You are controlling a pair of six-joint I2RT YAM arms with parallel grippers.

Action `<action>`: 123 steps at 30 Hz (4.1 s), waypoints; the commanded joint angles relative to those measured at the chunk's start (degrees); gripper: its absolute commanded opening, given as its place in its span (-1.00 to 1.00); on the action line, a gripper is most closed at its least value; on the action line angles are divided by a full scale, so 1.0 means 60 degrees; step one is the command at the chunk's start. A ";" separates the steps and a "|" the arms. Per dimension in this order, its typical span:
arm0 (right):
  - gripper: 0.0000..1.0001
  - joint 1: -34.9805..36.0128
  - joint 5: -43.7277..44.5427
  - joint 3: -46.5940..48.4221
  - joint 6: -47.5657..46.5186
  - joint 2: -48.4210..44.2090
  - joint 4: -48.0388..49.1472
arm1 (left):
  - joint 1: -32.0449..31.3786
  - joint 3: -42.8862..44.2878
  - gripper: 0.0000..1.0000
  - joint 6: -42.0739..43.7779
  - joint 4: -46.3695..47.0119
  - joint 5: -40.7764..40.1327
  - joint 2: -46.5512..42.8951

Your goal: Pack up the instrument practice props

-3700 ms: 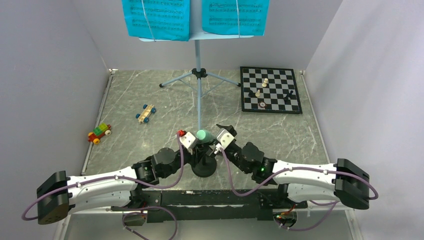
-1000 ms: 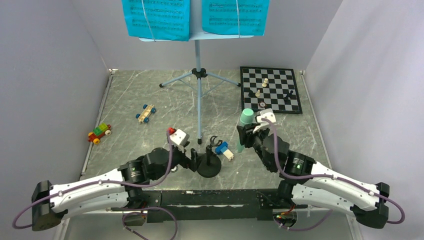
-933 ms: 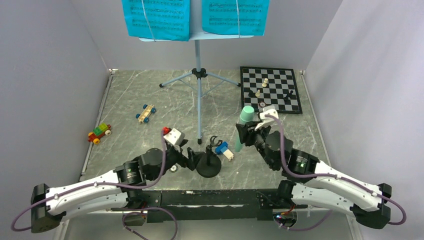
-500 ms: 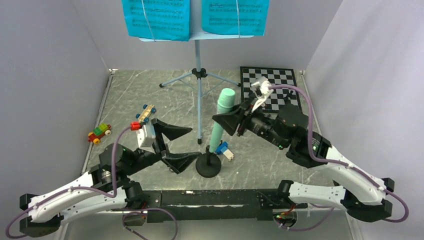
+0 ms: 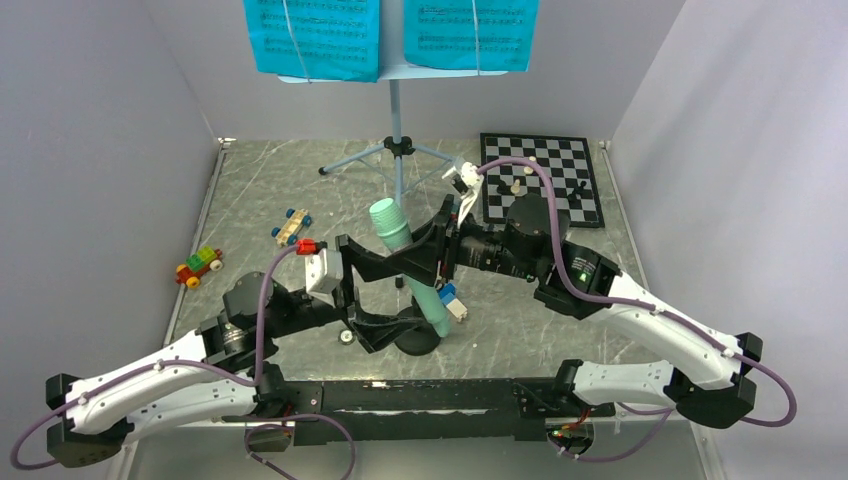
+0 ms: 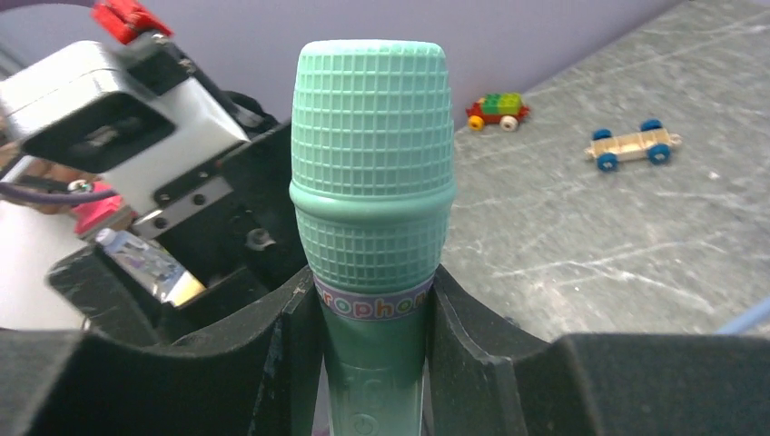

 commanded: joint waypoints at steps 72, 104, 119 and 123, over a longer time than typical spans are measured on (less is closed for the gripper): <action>0.73 0.0473 0.3035 -0.3226 -0.0357 -0.3893 0.0195 | 0.8001 0.1196 -1.00 -0.1314 -0.8133 -0.3912 0.1612; 0.77 0.0476 0.3331 -0.3898 -0.0951 -0.4602 -0.0219 | 1.2853 0.3944 -0.79 -0.0144 -0.7359 -0.4093 1.0650; 0.78 0.0473 0.3740 -0.3896 -0.0842 -0.4875 -0.0539 | 1.2853 0.3748 0.16 -0.0155 -0.7256 -0.3783 1.0731; 0.78 0.0472 0.3786 -0.3940 -0.0777 -0.4982 -0.0593 | 1.2846 0.3800 0.25 -0.0297 -0.7369 -0.3848 1.0445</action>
